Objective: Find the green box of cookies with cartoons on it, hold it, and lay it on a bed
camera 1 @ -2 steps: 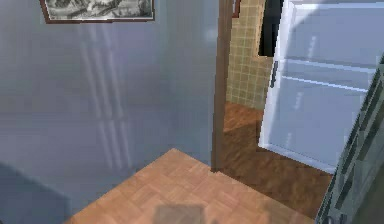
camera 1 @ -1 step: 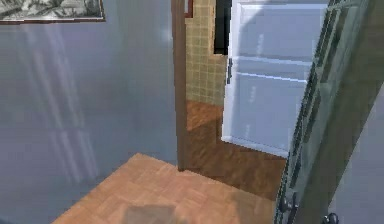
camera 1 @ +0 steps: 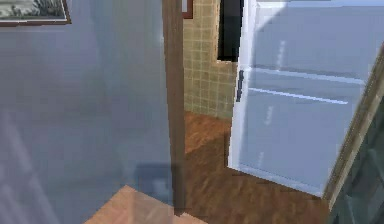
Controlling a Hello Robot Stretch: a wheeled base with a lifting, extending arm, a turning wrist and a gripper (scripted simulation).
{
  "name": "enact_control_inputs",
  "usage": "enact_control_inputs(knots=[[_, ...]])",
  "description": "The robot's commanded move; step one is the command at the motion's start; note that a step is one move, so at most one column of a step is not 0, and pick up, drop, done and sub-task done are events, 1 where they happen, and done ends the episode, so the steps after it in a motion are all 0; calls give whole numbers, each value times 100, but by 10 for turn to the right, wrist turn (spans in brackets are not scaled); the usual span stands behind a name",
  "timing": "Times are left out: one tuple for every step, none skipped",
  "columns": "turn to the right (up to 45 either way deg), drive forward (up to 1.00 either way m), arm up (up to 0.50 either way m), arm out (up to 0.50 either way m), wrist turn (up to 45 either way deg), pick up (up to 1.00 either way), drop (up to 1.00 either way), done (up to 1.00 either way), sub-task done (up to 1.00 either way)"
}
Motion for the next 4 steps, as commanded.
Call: enact_control_inputs(knots=[[60,0,0,0,0,0,0,0,0],[0,100,0,0,0,0,0,0,0],[120,0,0,0,0,0,0,0,0],[0,15,0,0,0,0,0,0,0]])
